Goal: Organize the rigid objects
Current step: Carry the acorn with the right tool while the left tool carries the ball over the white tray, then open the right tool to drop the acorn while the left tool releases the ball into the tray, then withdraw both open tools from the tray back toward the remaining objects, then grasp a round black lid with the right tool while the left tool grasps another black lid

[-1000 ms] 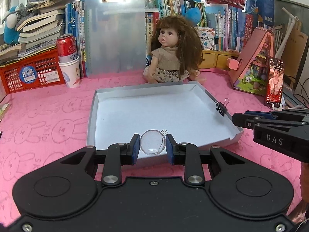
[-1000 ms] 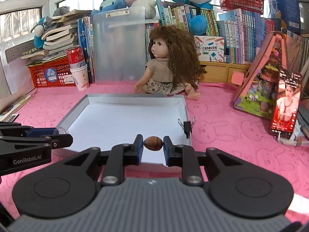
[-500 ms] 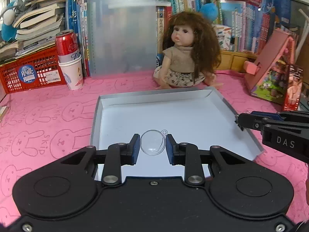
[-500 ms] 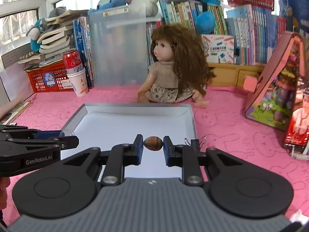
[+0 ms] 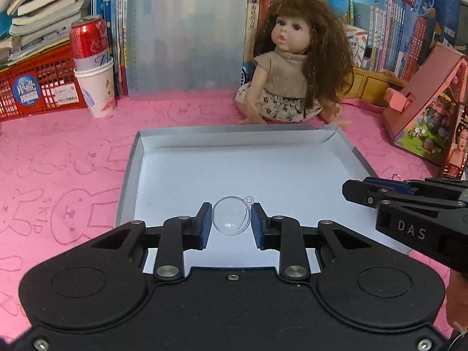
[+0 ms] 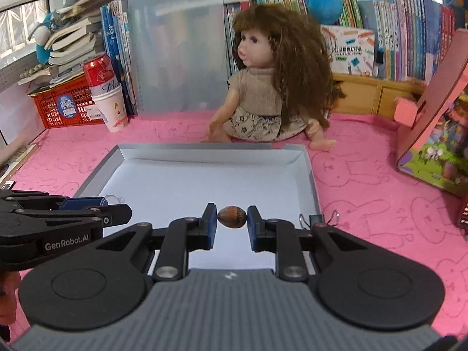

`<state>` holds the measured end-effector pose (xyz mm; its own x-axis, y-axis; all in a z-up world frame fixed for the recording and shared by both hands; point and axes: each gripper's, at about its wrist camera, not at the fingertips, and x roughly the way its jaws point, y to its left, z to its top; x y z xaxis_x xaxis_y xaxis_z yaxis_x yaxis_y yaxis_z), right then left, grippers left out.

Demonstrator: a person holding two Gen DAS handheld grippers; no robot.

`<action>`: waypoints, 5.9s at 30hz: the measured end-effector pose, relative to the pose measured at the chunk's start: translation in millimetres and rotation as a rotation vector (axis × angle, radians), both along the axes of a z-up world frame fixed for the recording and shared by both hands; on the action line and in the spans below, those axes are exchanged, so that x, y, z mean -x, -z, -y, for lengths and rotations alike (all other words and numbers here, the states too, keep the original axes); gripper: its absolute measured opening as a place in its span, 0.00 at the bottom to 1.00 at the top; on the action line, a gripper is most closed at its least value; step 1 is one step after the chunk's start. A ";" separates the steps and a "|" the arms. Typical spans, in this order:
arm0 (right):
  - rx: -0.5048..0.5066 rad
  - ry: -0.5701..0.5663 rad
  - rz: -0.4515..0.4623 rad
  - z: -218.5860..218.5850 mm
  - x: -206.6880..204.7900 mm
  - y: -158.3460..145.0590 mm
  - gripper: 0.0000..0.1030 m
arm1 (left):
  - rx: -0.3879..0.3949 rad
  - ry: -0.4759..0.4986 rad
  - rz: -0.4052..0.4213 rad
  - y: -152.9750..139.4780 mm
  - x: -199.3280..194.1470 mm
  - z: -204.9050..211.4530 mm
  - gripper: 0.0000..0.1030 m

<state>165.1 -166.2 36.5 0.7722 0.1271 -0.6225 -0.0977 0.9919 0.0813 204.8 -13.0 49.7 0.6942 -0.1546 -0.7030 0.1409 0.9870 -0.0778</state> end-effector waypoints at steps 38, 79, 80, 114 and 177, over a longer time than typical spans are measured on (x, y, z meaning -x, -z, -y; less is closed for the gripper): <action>0.003 0.006 -0.088 -2.4 -26.1 32.9 0.28 | -0.031 -0.027 -0.071 34.5 -22.7 -0.1 0.26; 0.007 -0.028 0.030 6.4 31.8 6.6 0.78 | -0.008 0.041 0.071 -7.4 51.4 -0.2 0.73; 0.008 -0.031 0.036 6.4 35.2 5.4 0.78 | -0.006 0.043 0.078 -8.8 55.8 -0.4 0.73; 0.044 -0.052 0.147 5.0 122.1 8.6 0.83 | 0.016 0.096 0.205 -6.9 159.5 0.7 0.77; 0.159 -0.036 0.161 13.9 185.5 62.1 0.71 | -0.001 -0.046 0.148 51.1 218.8 -40.4 0.29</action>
